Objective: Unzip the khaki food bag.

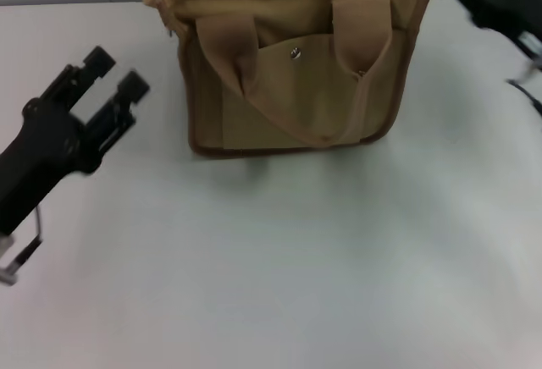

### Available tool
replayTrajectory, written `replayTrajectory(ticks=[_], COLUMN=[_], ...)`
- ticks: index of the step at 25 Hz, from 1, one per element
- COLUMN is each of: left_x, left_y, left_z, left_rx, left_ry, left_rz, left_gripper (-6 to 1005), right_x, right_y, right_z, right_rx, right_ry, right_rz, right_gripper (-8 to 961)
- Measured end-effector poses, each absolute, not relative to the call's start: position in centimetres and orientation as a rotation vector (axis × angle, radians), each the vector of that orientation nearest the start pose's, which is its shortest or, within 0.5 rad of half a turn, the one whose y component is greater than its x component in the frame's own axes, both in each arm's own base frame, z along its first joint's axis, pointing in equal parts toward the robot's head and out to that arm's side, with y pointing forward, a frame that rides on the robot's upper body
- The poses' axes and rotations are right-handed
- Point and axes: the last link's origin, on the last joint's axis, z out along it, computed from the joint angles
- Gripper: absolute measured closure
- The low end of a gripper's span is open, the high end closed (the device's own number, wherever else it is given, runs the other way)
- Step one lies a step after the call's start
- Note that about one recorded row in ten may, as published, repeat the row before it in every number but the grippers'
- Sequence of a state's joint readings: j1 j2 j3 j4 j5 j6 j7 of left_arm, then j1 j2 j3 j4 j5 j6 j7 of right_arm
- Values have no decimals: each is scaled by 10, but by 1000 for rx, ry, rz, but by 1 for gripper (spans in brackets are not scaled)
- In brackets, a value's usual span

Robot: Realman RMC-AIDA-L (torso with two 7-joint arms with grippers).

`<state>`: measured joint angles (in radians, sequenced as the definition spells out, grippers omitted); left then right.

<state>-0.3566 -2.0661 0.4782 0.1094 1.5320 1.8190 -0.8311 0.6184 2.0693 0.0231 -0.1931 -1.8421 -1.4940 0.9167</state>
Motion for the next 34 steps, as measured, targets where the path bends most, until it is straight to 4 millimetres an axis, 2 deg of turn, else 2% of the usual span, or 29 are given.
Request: replayTrajectory(ticks=[1, 2, 3, 4, 5, 6, 7, 8, 10, 11, 12, 17, 27, 34], left_x=[-288, -290, -290, -291, -291, -291, -291, -291, -292, -293, -295, -295, -292, -292], left_y=[246, 240, 240, 235, 235, 232, 229, 229, 227, 225, 224, 227, 230, 229], left_z=[6, 16, 16, 24, 24, 28, 31, 31, 33, 35, 36, 39, 35, 34], left_rx=[-2100, -2176, -2176, -2254, -2254, -2309, -2365, -2365, -2429, -2519, -2583, -2629, -2690, -2690], left_ry=[-517, -481, -481, -448, -448, -427, -419, -419, -413, -420, -421, -412, -440, -443], left_rz=[-1432, -1433, -1433, -1422, -1422, -1410, -1402, -1402, -1389, -1360, -1330, -1299, -1278, -1281], left_gripper=[421, 375, 328, 282, 266, 251, 235, 219, 188, 173, 157, 157, 157, 157], right_x=[270, 273, 273, 270, 270, 267, 261, 261, 256, 254, 250, 240, 237, 236], right_y=[348, 325, 325, 305, 305, 295, 278, 278, 267, 265, 262, 267, 269, 270], right_z=[24, 36, 36, 43, 43, 43, 40, 40, 33, 29, 20, 5, -11, -12], right_rx=[-1963, -2067, -2067, -2250, -2250, -2389, -2617, -2617, -2774, -2818, -2881, -2992, -2992, -2994], right_ry=[594, 548, 548, 488, 488, 459, 401, 401, 354, 342, 325, 333, 376, 374], right_rz=[1279, 1341, 1341, 1363, 1363, 1354, 1330, 1330, 1303, 1290, 1267, 1195, 1159, 1158], right_gripper=[547, 499, 444, 388, 333, 278, 244, 211, 144, 110, 110, 111, 110, 111])
